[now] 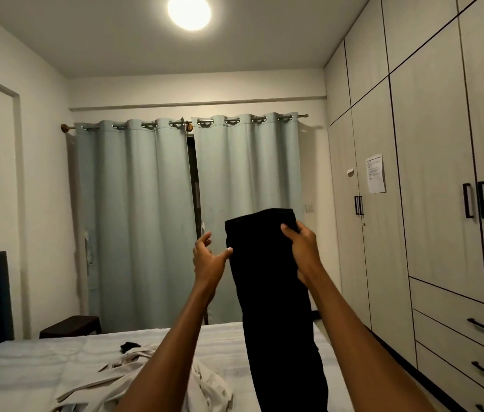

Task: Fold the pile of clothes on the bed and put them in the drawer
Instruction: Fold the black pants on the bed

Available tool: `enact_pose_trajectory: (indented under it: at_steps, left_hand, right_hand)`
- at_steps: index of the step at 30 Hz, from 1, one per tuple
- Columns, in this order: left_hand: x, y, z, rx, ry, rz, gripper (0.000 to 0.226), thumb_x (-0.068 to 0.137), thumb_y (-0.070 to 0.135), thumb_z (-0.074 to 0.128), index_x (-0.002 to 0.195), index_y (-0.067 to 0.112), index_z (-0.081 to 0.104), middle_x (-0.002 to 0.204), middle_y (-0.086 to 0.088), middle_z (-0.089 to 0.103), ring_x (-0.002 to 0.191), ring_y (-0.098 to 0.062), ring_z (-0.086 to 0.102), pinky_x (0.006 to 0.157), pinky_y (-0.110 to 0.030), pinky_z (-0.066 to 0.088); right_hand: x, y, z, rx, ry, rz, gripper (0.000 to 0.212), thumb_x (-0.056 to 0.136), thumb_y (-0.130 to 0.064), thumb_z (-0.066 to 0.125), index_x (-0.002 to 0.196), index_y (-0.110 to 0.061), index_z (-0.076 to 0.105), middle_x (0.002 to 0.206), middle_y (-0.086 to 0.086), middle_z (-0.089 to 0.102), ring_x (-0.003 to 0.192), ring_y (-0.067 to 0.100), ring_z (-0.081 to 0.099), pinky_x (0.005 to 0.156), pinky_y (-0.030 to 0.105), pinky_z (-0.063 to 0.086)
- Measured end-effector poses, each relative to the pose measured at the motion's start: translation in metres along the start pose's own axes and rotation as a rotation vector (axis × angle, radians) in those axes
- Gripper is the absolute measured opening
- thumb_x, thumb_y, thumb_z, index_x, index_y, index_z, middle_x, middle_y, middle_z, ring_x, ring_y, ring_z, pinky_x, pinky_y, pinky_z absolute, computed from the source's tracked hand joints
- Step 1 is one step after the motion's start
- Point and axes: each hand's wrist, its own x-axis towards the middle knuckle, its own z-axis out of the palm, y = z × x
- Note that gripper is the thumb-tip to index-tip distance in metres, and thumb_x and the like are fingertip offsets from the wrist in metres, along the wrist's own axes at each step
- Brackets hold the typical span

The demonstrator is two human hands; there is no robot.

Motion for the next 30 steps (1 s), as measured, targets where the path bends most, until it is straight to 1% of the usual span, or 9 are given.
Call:
enact_pose_trajectory:
  at_steps: [3, 7, 9, 11, 15, 18, 21, 25, 30]
  left_hand:
    - [0.007, 0.001, -0.014, -0.032, -0.278, -0.221, 0.096, 0.09, 0.034, 0.07, 0.159, 0.017, 0.005, 0.162, -0.012, 0.022, 0.146, -0.032, 0.028, 0.117, -0.045, 0.024]
    - [0.022, 0.045, -0.014, -0.085, -0.446, -0.138, 0.04, 0.094, 0.026, 0.063, 0.132, 0.013, 0.057, 0.127, -0.01, 0.067, 0.115, -0.025, 0.064, 0.096, -0.035, 0.049]
    - [0.026, 0.072, -0.01, -0.048, -0.41, -0.09, 0.029, 0.094, 0.024, 0.064, 0.119, 0.009, 0.065, 0.112, -0.01, 0.073, 0.1, -0.024, 0.071, 0.084, -0.027, 0.054]
    - [0.031, 0.099, -0.008, 0.027, -0.29, -0.003, 0.027, 0.094, 0.026, 0.066, 0.115, 0.009, 0.065, 0.104, -0.006, 0.073, 0.087, -0.015, 0.07, 0.071, -0.017, 0.055]
    - [0.043, 0.142, 0.001, 0.183, -0.103, 0.074, 0.029, 0.092, 0.039, 0.068, 0.109, 0.017, 0.064, 0.091, 0.001, 0.068, 0.069, -0.01, 0.061, 0.064, -0.023, 0.05]
    - [0.048, 0.163, -0.003, 0.333, -0.246, -0.135, 0.033, 0.093, 0.044, 0.064, 0.102, 0.012, 0.061, 0.085, -0.002, 0.061, 0.052, -0.008, 0.046, 0.047, -0.021, 0.036]
    - [0.051, 0.16, -0.017, 0.456, -0.493, -0.278, 0.042, 0.091, 0.046, 0.067, 0.113, 0.01, 0.064, 0.105, -0.007, 0.067, 0.049, -0.006, 0.047, 0.039, -0.015, 0.034]
    - [0.059, 0.114, -0.028, 0.554, -0.712, -0.48, 0.059, 0.085, 0.045, 0.074, 0.129, 0.008, 0.061, 0.107, -0.006, 0.066, 0.046, -0.006, 0.046, 0.037, -0.013, 0.035]
    - [0.085, 0.002, 0.007, 0.445, -0.75, -0.789, 0.059, 0.094, 0.037, 0.064, 0.14, 0.005, 0.042, 0.137, -0.02, 0.057, 0.088, -0.034, 0.074, 0.042, -0.02, 0.051]
  right_hand:
    - [0.006, -0.029, -0.009, 0.148, -0.151, 0.086, 0.024, 0.098, -0.013, 0.06, 0.121, -0.007, 0.067, 0.116, 0.018, 0.072, 0.105, 0.035, 0.069, 0.097, 0.044, 0.055]
    - [0.013, -0.064, -0.014, 0.191, -0.261, 0.065, 0.03, 0.098, -0.017, 0.061, 0.126, -0.005, 0.064, 0.119, 0.018, 0.071, 0.108, 0.032, 0.069, 0.097, 0.04, 0.055]
    - [0.019, -0.078, -0.015, 0.099, -0.206, -0.019, 0.025, 0.1, -0.018, 0.059, 0.122, -0.009, 0.065, 0.117, 0.013, 0.073, 0.105, 0.026, 0.071, 0.09, 0.035, 0.058]
    - [0.03, -0.093, -0.018, -0.235, -0.106, -0.165, 0.024, 0.102, -0.026, 0.057, 0.122, -0.014, 0.065, 0.114, 0.007, 0.073, 0.102, 0.022, 0.071, 0.085, 0.031, 0.058]
    - [0.059, -0.134, -0.027, -1.181, 0.038, -0.408, 0.039, 0.099, -0.05, 0.052, 0.122, -0.022, 0.064, 0.108, 0.007, 0.072, 0.1, 0.03, 0.066, 0.076, 0.037, 0.051]
    - [0.06, -0.156, -0.023, -0.967, -0.126, -0.092, 0.038, 0.102, -0.048, 0.048, 0.132, -0.024, 0.054, 0.116, 0.006, 0.065, 0.098, 0.029, 0.065, 0.069, 0.036, 0.055]
    - [0.046, -0.145, -0.03, -0.61, -0.27, 0.293, 0.033, 0.105, -0.04, 0.048, 0.131, -0.02, 0.054, 0.116, 0.004, 0.062, 0.091, 0.02, 0.064, 0.056, 0.029, 0.058]
    - [0.046, -0.096, -0.056, -0.582, -0.349, 0.588, 0.037, 0.102, -0.039, 0.054, 0.128, -0.014, 0.061, 0.111, 0.006, 0.066, 0.093, 0.018, 0.066, 0.058, 0.027, 0.06]
    - [0.073, 0.007, -0.074, -0.648, -0.32, 0.793, 0.036, 0.103, -0.041, 0.051, 0.118, -0.008, 0.057, 0.113, 0.009, 0.057, 0.102, 0.033, 0.062, 0.074, 0.048, 0.062]
